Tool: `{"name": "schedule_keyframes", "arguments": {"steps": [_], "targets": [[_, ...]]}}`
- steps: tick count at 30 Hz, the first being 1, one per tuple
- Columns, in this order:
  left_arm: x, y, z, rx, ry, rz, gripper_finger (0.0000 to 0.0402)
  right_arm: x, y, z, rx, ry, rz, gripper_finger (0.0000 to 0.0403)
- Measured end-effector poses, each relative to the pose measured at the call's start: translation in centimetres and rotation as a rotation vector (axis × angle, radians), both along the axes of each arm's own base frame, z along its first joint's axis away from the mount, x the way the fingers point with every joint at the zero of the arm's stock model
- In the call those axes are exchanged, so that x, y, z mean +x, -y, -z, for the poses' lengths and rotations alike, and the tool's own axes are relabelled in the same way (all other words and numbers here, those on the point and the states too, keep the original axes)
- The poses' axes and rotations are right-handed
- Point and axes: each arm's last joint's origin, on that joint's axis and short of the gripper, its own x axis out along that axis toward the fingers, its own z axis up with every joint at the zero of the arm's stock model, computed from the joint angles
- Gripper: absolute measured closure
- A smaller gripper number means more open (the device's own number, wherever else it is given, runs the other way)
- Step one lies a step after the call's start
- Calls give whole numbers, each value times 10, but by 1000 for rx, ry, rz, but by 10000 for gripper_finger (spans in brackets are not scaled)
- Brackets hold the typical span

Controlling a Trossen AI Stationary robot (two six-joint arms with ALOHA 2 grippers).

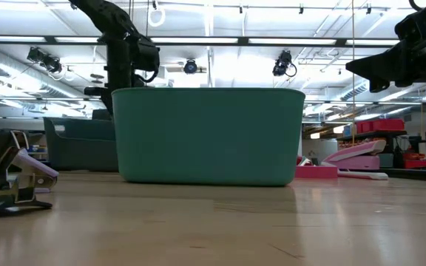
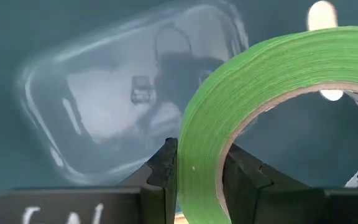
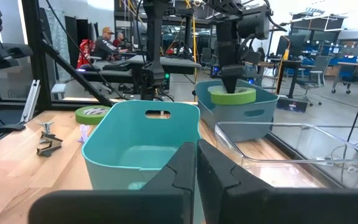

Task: Pick and place Stapler, Stapler remover, tape
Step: Put the top green tape into the blue bin

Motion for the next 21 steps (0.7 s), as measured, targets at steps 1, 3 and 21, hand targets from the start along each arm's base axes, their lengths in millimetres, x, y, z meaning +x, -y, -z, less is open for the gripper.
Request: {"name": "schedule_keyframes", "arguments": {"steps": [1,3,21], "targets": [[-1,0,0,1,-9,-7,303,0,0,0,0,0,0,385],[-2,1,0,-1,-30,-17,303,0,0,0,0,0,0,385],[3,-5,-27,35,20,20,303,0,0,0,0,0,0,385]]}}
